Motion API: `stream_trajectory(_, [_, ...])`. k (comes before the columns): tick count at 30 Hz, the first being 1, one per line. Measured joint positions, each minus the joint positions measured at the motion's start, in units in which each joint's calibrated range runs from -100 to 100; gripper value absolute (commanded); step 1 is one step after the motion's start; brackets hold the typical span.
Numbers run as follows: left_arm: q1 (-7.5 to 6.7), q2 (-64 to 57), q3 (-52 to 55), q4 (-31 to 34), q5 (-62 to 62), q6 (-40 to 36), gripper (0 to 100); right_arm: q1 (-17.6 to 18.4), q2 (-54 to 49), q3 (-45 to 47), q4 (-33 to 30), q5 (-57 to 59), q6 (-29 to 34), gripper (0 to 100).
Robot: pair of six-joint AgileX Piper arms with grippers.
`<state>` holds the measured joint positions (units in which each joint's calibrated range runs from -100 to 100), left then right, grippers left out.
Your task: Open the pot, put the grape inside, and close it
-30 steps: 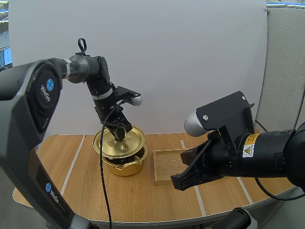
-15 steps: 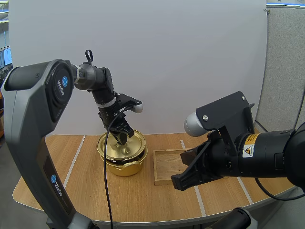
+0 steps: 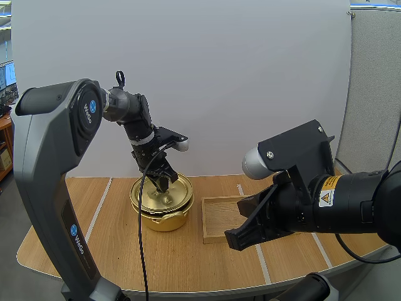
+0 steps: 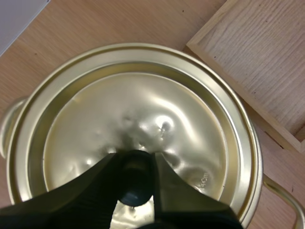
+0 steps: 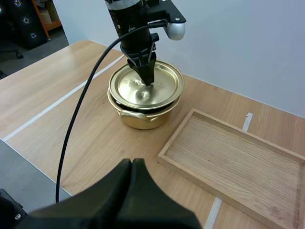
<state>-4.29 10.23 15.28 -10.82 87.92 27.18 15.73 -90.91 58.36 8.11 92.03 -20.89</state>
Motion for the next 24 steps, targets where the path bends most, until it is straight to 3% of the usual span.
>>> stream_trajectory(24, [0.0, 0.1, -0.3, -1.4, 1.7, 1.8, 0, 0.0, 0.0, 0.0, 0.0, 0.0, 0.0, 0])
